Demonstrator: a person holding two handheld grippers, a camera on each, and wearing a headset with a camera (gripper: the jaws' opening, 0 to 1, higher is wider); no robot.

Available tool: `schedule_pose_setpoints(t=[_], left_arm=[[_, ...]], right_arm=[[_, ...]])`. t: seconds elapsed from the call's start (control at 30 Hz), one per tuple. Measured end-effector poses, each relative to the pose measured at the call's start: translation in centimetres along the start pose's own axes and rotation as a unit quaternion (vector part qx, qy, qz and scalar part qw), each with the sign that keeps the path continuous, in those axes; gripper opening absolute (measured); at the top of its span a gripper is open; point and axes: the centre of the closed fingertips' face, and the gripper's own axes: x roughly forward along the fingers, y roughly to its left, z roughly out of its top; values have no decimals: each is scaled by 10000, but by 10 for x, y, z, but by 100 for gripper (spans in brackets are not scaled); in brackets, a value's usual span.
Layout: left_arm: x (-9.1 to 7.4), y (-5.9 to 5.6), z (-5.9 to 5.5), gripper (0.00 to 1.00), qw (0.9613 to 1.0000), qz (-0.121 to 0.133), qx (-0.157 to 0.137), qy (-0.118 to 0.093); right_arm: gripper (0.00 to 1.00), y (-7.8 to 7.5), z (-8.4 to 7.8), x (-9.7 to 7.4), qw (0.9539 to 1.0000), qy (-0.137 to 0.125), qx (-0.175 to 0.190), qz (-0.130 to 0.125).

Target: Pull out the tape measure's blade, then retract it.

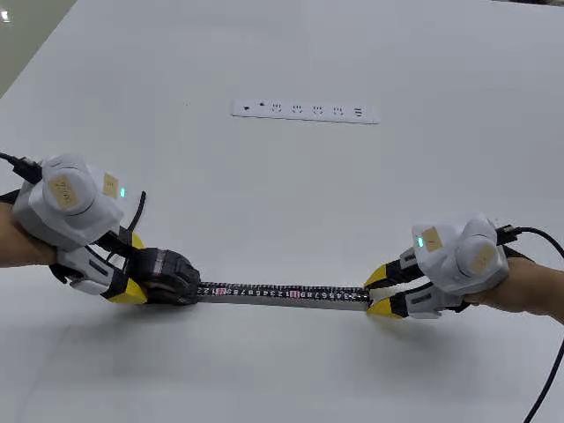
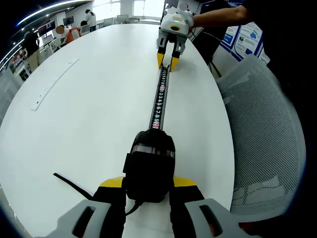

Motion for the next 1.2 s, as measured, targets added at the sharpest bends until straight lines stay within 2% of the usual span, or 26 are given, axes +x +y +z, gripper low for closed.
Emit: schedule_pose_setpoints(t=[0.23,0.8,0.93,1.07,1.2], left_arm=[[-1,0,1,32,9999,20,-112,-106],[-12,-6,-6,46,9986,119,-355,-368],[-16,-8,-3,50,9972,196,-444,-571],[-22,-9,1,51,9939,382,-553,-874],[-24,-9,-2,53,9914,501,-647,-1024]], right_arm=[[21,0,-1,-3,10000,-7,37,-55],[35,2,-2,-15,9995,-95,187,-243],[38,1,-2,-19,9990,-137,249,-356],[42,3,-3,-23,9983,-167,322,-460],[44,7,-5,-26,9974,-210,426,-547]])
